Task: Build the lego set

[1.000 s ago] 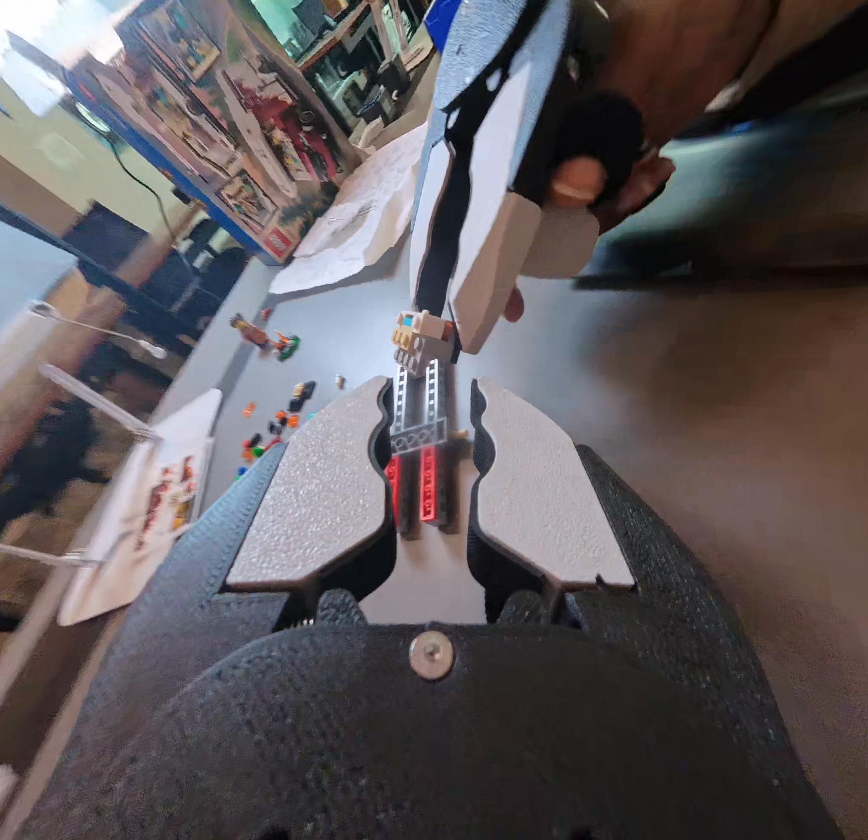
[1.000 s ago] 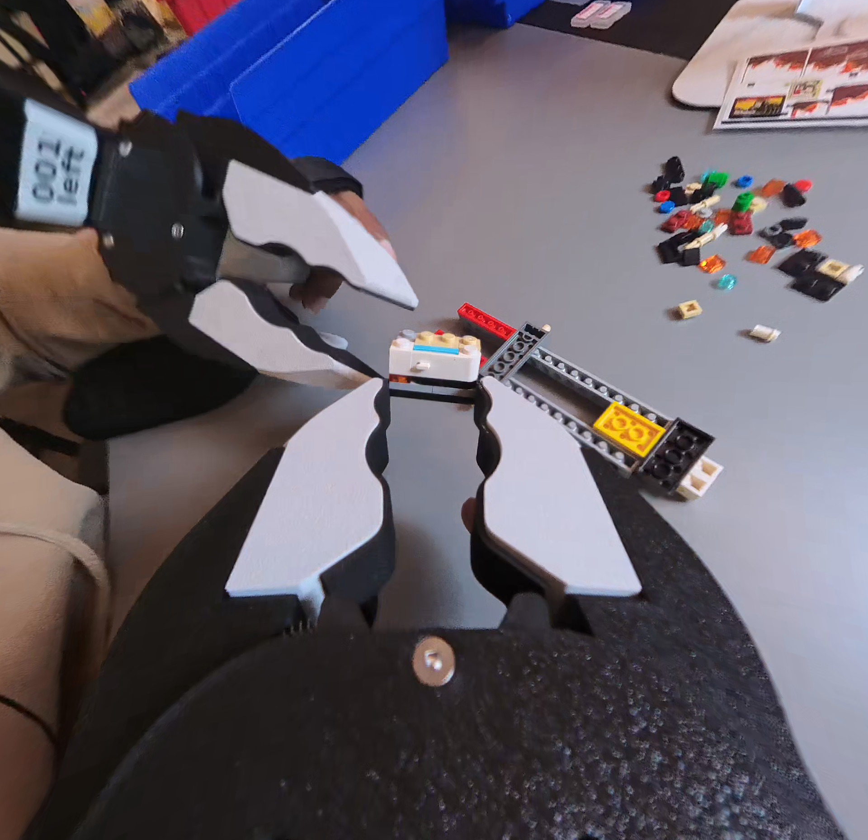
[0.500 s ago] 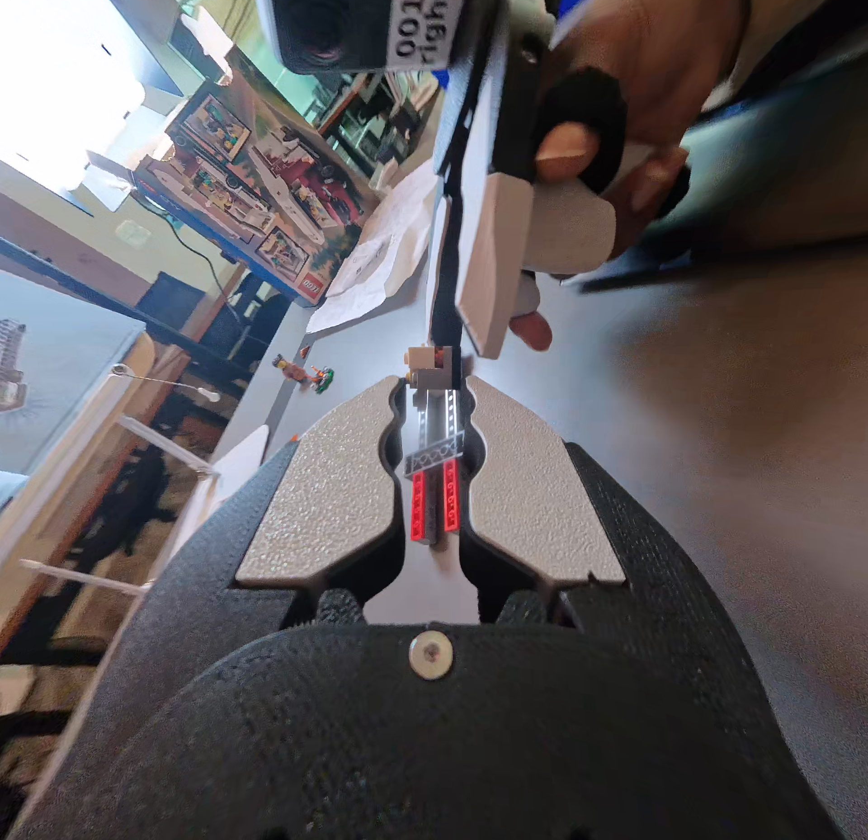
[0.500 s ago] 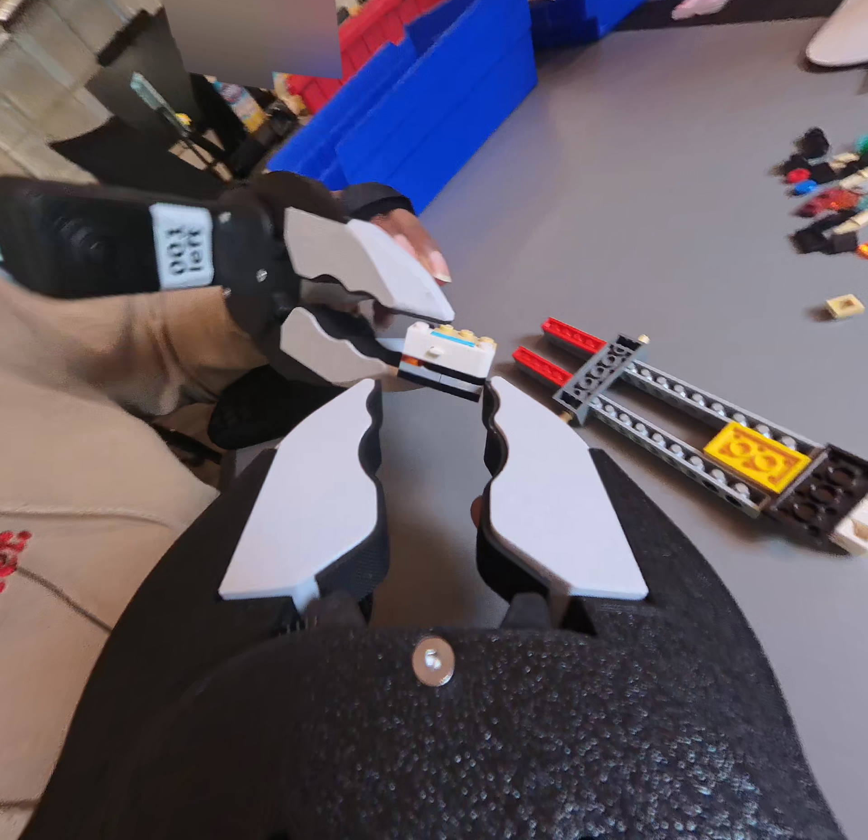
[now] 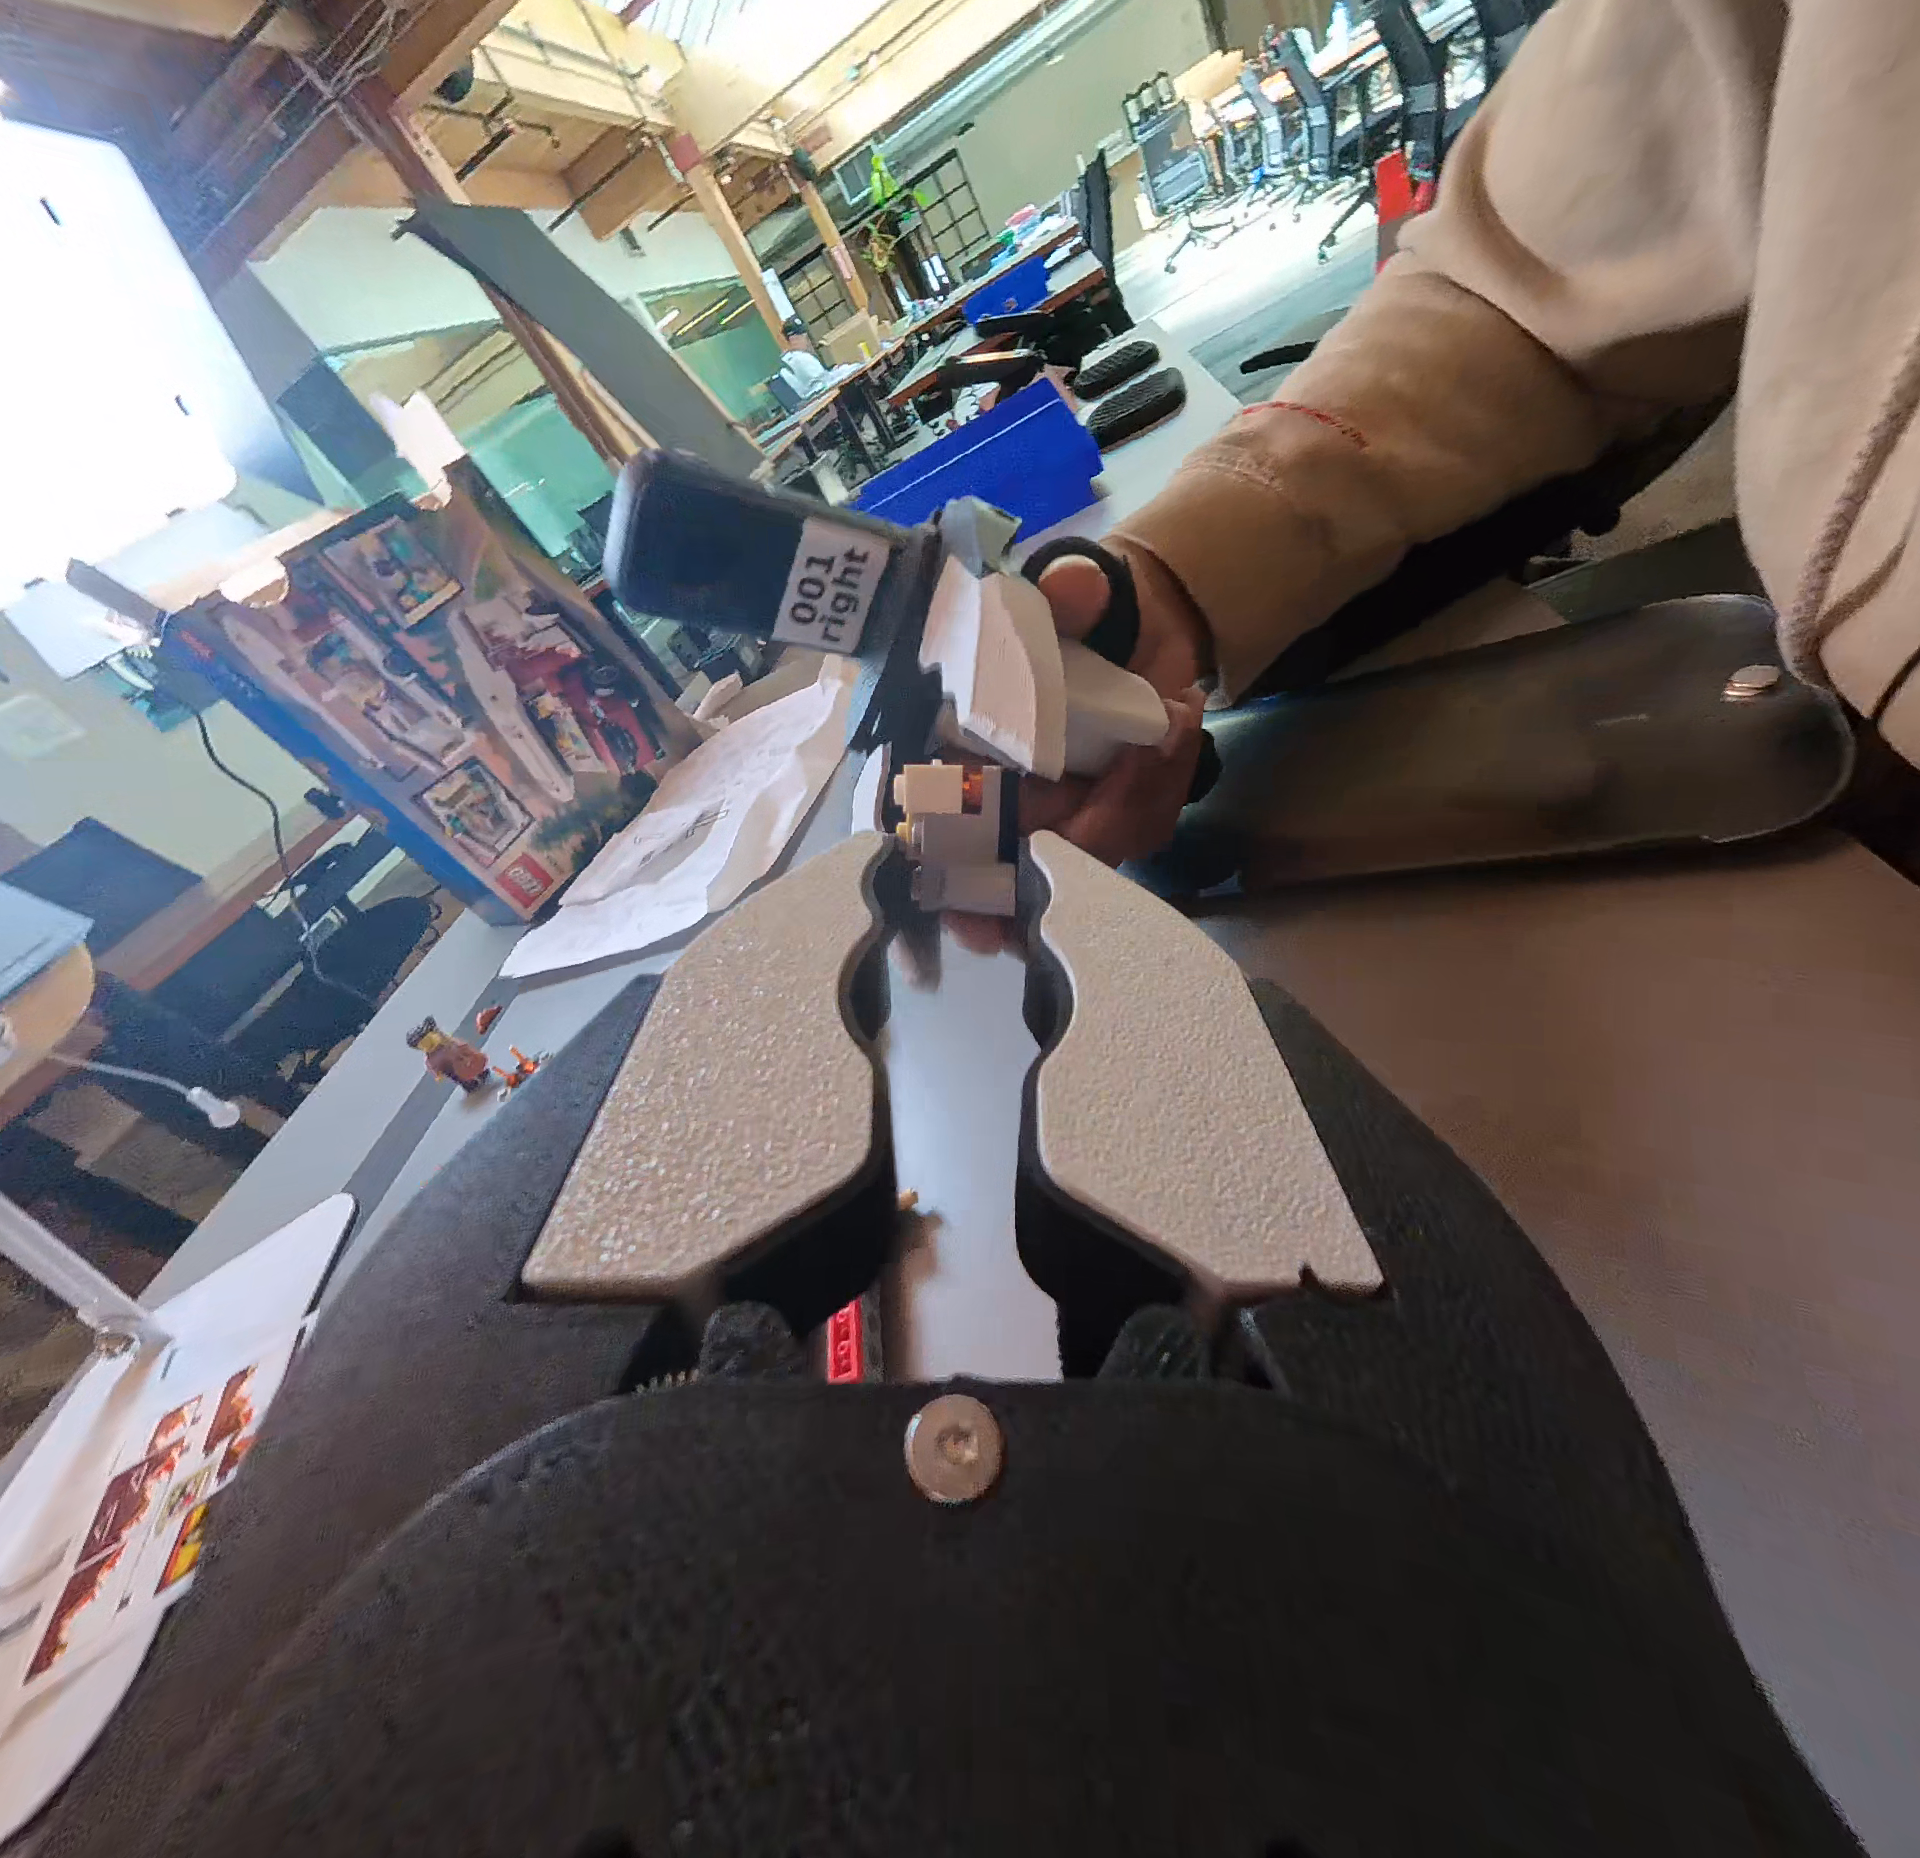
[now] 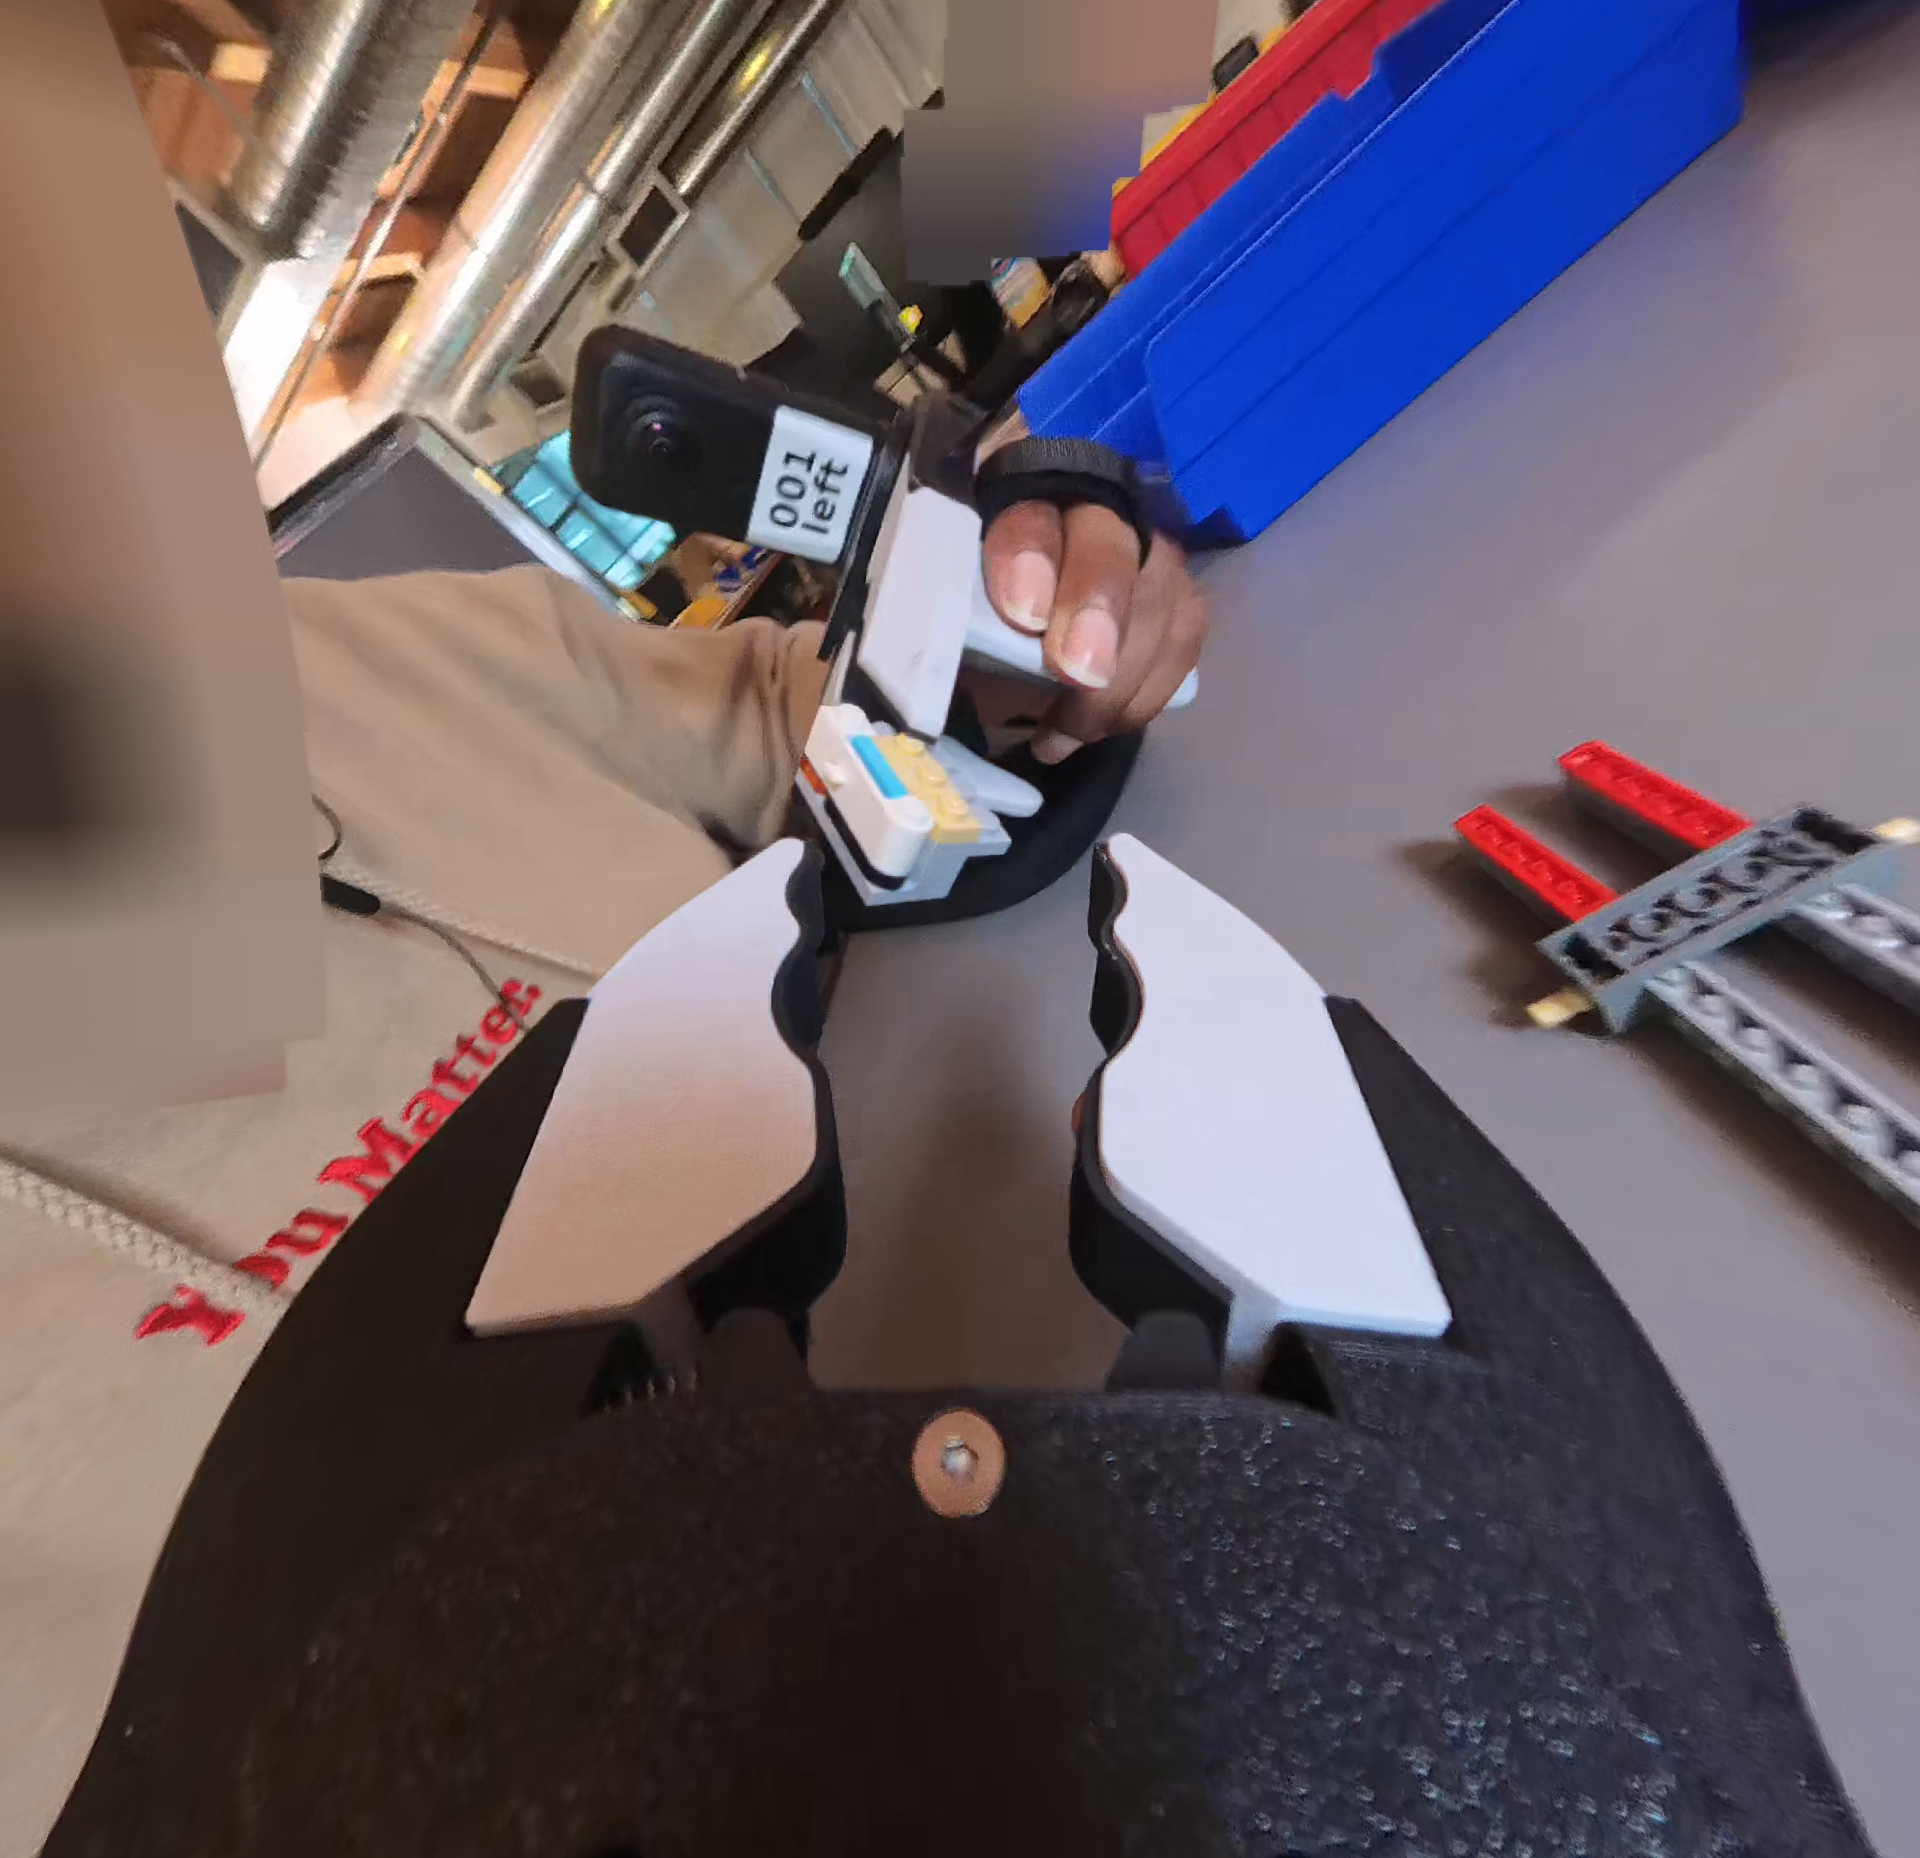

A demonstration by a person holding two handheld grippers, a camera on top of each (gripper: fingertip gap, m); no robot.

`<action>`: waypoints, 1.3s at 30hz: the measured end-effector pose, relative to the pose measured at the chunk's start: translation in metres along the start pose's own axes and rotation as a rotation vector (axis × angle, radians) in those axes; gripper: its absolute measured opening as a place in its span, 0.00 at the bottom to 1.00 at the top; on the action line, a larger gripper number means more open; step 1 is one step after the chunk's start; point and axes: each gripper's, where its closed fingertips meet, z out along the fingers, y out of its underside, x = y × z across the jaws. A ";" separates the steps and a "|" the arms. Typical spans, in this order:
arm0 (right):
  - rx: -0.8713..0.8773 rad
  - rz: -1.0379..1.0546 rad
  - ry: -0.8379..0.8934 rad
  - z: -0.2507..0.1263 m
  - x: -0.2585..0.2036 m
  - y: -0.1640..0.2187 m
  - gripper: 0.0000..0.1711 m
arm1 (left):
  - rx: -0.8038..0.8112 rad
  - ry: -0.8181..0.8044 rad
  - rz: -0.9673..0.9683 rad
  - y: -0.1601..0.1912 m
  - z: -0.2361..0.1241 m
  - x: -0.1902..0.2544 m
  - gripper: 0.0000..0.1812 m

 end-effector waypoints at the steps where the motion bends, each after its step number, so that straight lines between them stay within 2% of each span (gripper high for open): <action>1: -0.025 0.011 -0.048 0.002 -0.007 0.005 0.27 | -0.001 0.017 0.017 -0.002 0.001 0.005 0.12; 3: -0.050 0.011 -0.102 0.006 -0.015 0.010 0.22 | -0.011 0.036 0.043 -0.002 0.004 0.012 0.12; 8: -0.041 -0.036 -0.035 0.004 -0.007 0.007 0.20 | -0.039 0.027 0.006 0.006 0.003 0.007 0.12; 11: -0.035 -0.117 0.080 -0.001 0.006 0.003 0.19 | -0.078 -0.017 -0.025 0.018 0.002 -0.005 0.11; 13: -0.034 -0.173 0.171 -0.005 0.016 -0.001 0.20 | -0.097 -0.047 -0.069 0.024 0.001 -0.013 0.16; 15: -0.059 -0.253 0.276 -0.011 0.028 -0.001 0.20 | -0.135 -0.081 -0.131 0.034 -0.001 -0.023 0.19; 18: -0.132 -0.391 0.441 -0.021 0.048 0.002 0.19 | -0.175 -0.108 -0.246 0.045 -0.006 -0.034 0.17; 22: -0.191 -0.508 0.559 -0.029 0.061 0.003 0.20 | -0.193 -0.139 -0.377 0.055 -0.011 -0.046 0.16; 27: -0.281 -0.582 0.660 -0.037 0.077 0.008 0.20 | -0.283 -0.201 -0.441 0.076 -0.018 -0.057 0.16; 31: -0.327 -0.625 0.715 -0.045 0.086 0.010 0.20 | -0.386 -0.218 -0.447 0.097 -0.021 -0.058 0.21; 34: -0.316 -0.628 0.727 -0.050 0.086 0.006 0.20 | -0.474 -0.195 -0.460 0.114 -0.022 -0.052 0.29; 39: -0.290 -0.639 0.757 -0.059 0.087 -0.001 0.20 | -0.574 -0.155 -0.440 0.131 -0.023 -0.042 0.34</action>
